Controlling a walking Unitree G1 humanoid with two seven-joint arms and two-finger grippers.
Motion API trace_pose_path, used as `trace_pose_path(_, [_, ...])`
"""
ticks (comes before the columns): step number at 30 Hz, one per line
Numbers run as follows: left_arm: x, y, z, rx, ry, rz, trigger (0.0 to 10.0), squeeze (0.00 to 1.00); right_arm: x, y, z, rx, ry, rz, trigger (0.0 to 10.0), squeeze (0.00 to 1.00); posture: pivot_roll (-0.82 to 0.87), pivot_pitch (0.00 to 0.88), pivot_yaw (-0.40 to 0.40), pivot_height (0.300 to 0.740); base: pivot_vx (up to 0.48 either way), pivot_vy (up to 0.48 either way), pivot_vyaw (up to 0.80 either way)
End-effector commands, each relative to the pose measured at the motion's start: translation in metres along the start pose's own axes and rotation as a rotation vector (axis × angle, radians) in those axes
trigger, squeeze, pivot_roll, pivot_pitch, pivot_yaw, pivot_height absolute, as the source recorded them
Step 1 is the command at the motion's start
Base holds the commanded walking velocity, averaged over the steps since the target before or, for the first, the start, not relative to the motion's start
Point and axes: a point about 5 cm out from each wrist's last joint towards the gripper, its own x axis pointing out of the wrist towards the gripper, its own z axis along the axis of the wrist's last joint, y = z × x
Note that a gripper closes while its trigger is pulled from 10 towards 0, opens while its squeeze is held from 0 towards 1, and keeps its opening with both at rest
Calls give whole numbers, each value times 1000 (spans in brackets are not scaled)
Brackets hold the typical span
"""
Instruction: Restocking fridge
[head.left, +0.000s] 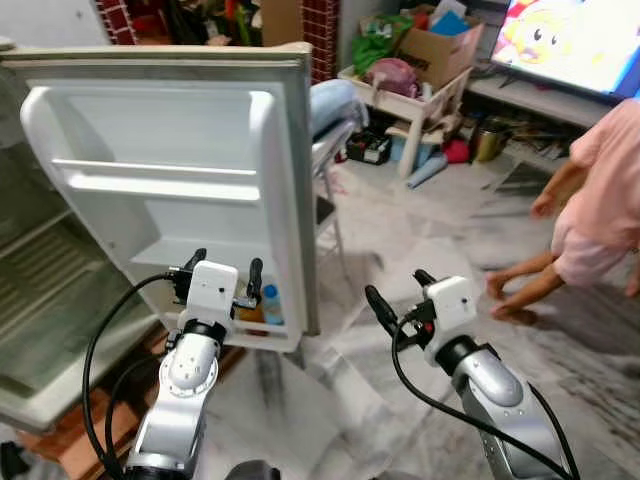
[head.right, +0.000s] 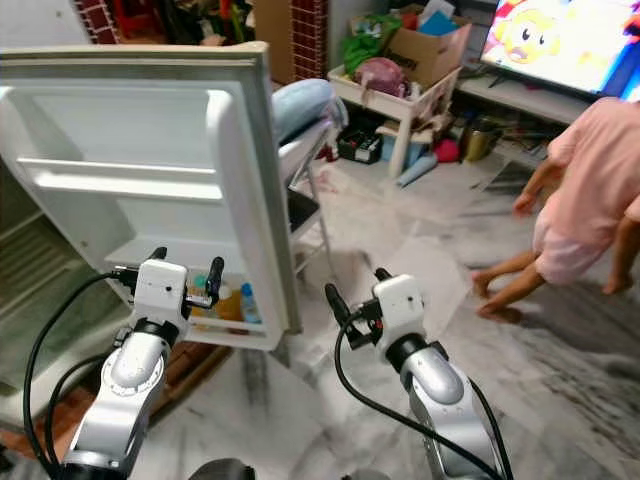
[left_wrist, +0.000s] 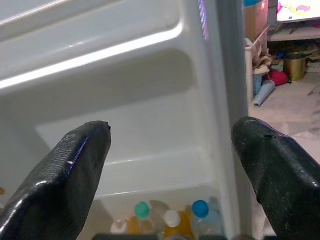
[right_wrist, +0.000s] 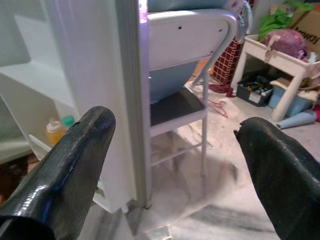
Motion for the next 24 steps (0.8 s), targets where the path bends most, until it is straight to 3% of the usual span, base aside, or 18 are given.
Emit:
trace_pose_path(1, [-1,6,-4,9,18,22,10000,0,3,10,5,-22,-27,49,10000,0,37,69,47,740,0,-465,0])
trace_pose_path(3, [-1,6,-4,9,18,25,10000,0,3,14,5,-36,-34,68,10000,0,38,70,47,740,0,-465,0])
trace_pose_path(13, [-1,3,-6,8,22,36,10000,0,6,13,13,-51,-96,57,10000,0,42,70,46,740,0,-418,778])
trace_pose_path(19, [-2,4,-3,-35,-7,76,10000,0,7,4,22,-61,-144,-2,10000,0,39,61,46,740,0,0,772])
trace_pose_path(24, [-11,8,-14,-75,22,120,10000,0,7,-11,25,-22,-172,-136,10000,0,11,46,54,740,0,0,749])
